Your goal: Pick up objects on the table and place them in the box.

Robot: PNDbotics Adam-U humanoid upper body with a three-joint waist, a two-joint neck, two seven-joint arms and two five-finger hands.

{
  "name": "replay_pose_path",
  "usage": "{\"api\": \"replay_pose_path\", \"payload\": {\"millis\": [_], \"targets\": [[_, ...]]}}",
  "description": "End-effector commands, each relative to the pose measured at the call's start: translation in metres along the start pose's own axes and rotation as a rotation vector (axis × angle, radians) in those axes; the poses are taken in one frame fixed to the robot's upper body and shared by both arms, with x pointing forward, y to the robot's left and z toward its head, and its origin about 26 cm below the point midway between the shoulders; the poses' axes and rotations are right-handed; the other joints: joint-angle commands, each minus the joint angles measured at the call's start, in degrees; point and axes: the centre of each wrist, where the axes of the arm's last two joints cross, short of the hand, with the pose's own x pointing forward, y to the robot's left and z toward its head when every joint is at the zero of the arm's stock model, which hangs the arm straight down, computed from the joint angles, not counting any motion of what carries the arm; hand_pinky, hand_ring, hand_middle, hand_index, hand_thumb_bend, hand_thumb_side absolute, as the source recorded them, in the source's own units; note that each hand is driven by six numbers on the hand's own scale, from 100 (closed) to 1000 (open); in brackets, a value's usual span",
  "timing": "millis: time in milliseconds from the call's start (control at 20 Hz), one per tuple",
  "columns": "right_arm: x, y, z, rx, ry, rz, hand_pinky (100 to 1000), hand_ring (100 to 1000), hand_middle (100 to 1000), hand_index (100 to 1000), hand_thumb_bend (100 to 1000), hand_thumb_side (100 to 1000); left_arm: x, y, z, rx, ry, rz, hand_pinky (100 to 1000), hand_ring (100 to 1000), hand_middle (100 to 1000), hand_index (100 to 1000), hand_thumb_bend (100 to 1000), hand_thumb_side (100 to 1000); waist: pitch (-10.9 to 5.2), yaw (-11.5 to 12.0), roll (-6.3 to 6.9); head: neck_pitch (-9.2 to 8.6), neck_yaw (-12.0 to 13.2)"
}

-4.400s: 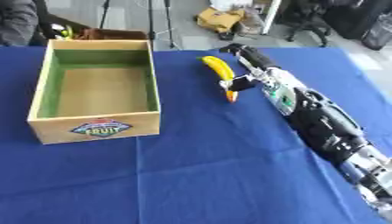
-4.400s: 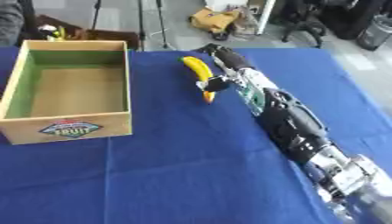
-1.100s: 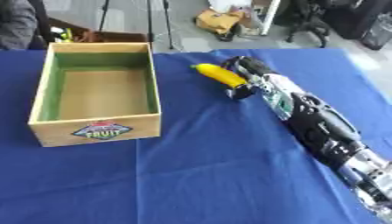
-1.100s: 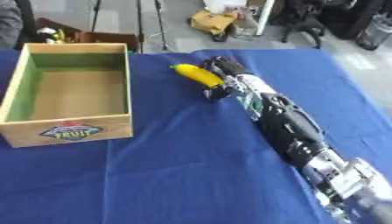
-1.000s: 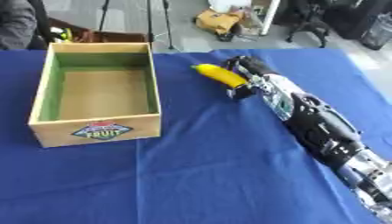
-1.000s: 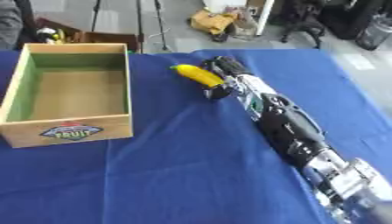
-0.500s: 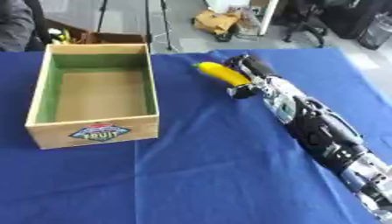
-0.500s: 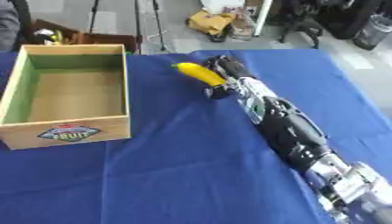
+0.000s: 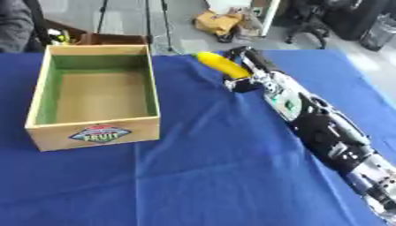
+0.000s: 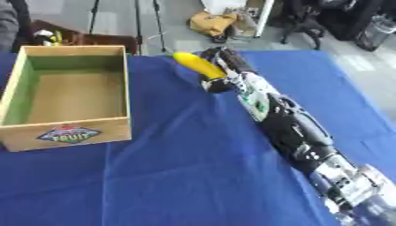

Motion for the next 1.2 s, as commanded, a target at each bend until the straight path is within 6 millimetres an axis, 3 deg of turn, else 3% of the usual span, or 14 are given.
{"api": "replay_pose_path", "payload": {"millis": [50,500,850,1200], "targets": [[0.011,-0.036,-0.009,-0.063,-0.054,0.027,280,281,619,815,100,100,0.006,0.002,-0.001,0.005,-0.02,-0.005,602,800,605,609,170,1000,-1.57,-0.12,0.06,-0.27,0.09],[0.053,-0.048,-0.03,-0.053,-0.187,0.034,279,283,625,821,100,100,0.005,0.001,0.0,-0.001,-0.015,0.002,601,800,605,609,173,1000,-3.04,0.83,-0.51,0.01,-0.24],[0.084,-0.033,-0.043,0.004,-0.286,0.037,280,284,627,823,100,100,0.006,0.0,-0.001,-0.005,-0.021,0.011,601,800,604,609,175,1000,-3.51,2.11,-0.78,-0.27,-0.74],[0.112,-0.004,-0.052,0.101,-0.376,0.034,284,286,630,824,100,100,0.006,-0.002,-0.004,-0.014,-0.027,0.021,601,800,604,608,175,1000,-3.36,3.53,-0.89,-0.44,-1.59]]}}
